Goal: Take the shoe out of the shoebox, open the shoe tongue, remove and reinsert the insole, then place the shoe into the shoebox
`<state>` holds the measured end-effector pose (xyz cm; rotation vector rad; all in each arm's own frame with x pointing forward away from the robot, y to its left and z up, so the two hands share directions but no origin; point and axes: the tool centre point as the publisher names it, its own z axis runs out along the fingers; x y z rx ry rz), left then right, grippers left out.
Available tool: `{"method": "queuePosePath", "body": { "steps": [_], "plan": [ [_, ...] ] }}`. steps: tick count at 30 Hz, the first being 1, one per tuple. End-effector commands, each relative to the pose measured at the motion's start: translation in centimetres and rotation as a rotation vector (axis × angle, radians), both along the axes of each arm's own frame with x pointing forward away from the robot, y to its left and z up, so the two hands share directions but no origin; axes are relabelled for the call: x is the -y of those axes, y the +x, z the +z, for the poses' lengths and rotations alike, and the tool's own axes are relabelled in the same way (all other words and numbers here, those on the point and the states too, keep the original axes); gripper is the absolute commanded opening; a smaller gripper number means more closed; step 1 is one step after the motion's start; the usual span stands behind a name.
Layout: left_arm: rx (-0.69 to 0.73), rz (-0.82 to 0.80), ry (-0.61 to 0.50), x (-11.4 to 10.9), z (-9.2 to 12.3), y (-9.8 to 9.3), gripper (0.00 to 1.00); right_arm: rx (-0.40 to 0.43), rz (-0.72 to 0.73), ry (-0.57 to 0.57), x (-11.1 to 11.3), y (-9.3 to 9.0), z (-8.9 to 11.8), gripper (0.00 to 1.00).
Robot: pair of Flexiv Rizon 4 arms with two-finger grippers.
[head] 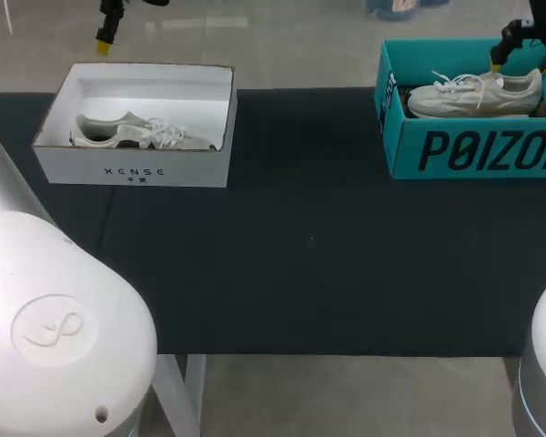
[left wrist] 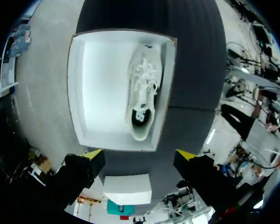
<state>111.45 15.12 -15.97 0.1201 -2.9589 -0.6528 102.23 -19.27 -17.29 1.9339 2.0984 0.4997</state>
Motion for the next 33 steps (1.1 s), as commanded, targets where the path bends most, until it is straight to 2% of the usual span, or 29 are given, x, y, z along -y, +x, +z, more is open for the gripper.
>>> {"method": "queuePosePath", "body": {
  "steps": [1, 5, 11, 18, 25, 27, 33],
  "plan": [
    [0.121, 0.344, 0.032, 0.2, 0.6, -0.6, 1.0, -0.055, 0.002, -0.02, 1.3, 3.0, -0.4, 1.0],
    [0.153, 0.498, 0.052, 0.3, 0.8, -1.2, 1.0, -0.084, -0.002, -0.05, 3.0, 4.8, -1.3, 1.0],
    [0.217, 0.593, 0.026, 0.7, 1.4, -2.1, 1.0, -0.118, 0.005, -0.119, 5.2, 7.3, -2.8, 1.0],
    [0.297, 0.775, -0.027, 0.6, 2.7, -3.1, 1.0, -0.189, -0.051, -0.105, 7.4, 10.1, -4.4, 1.0],
    [0.37, 0.846, -0.04, 1.2, 3.8, -3.8, 1.0, -0.23, -0.1, -0.144, 8.7, 12.7, -6.5, 1.0],
    [0.398, 0.871, -0.012, 1.6, 4.0, -3.8, 1.0, -0.247, -0.102, -0.152, 9.0, 13.3, -7.3, 1.0],
    [0.383, 0.939, -0.015, 2.0, 4.1, -3.6, 1.0, -0.288, -0.109, -0.166, 10.1, 14.5, -9.2, 1.0]
  ]
}}
